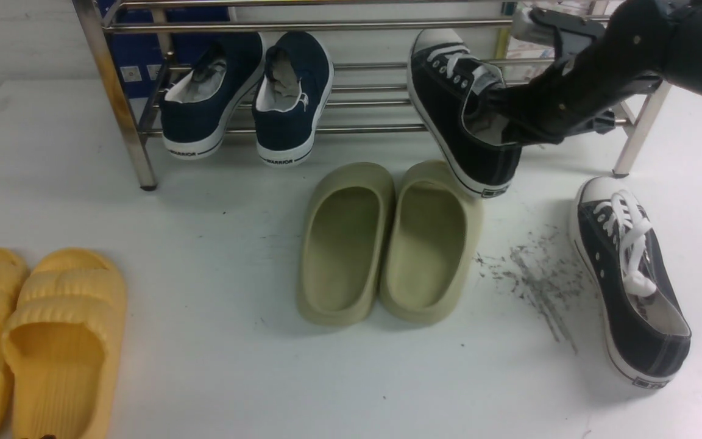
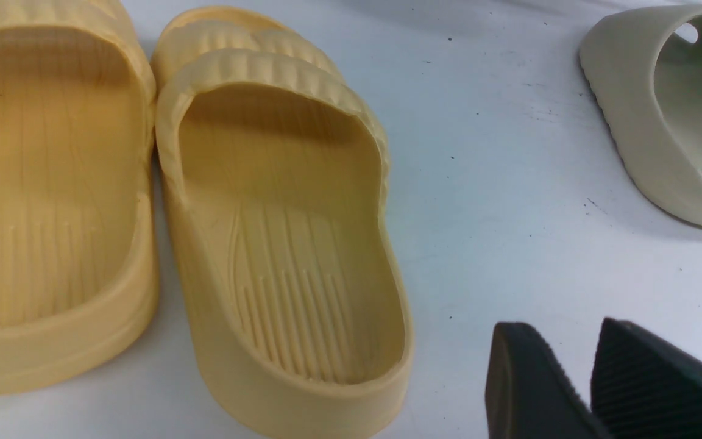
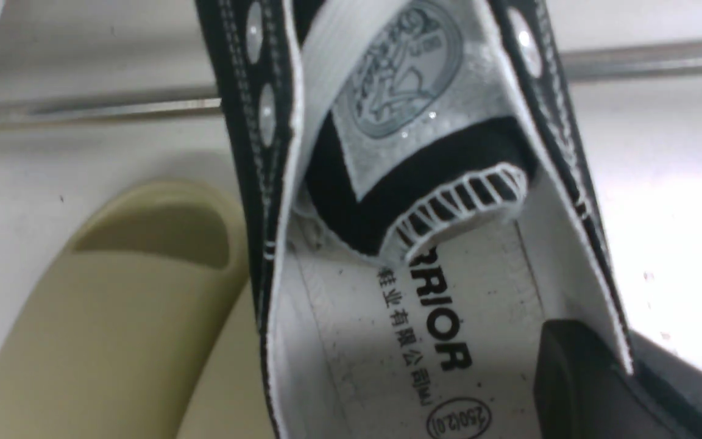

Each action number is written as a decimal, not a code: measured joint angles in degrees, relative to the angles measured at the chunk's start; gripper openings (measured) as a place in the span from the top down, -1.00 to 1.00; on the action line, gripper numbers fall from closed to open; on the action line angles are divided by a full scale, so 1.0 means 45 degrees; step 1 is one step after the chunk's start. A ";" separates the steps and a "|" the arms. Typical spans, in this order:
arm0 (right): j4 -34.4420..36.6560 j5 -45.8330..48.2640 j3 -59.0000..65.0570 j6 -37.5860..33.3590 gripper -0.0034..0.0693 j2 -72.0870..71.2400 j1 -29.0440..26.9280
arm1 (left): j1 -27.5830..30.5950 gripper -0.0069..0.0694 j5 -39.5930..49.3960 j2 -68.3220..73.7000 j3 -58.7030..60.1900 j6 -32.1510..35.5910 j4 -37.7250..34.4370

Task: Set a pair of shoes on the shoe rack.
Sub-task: Use the right arm to put a shoe into the shoe rack

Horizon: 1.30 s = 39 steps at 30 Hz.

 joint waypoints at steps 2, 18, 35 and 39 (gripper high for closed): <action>0.0030 0.0000 -0.0461 0.0237 0.85 0.0320 0.0000 | 0.0000 0.32 0.0000 0.0000 0.0000 0.0000 0.0000; 0.0140 -0.0670 -0.1062 0.1756 0.83 0.0874 -0.0273 | 0.0000 0.28 0.0000 0.0000 0.0000 0.0000 0.0000; 0.0180 -0.1631 -0.1196 0.1768 0.24 0.0886 -0.0370 | 0.0000 0.25 0.0000 0.0000 0.0000 0.0000 0.0000; 0.0180 -0.0809 -0.1196 0.1756 0.03 0.0414 -0.0370 | 0.0000 0.25 -0.0012 0.0000 0.0000 0.0000 0.0000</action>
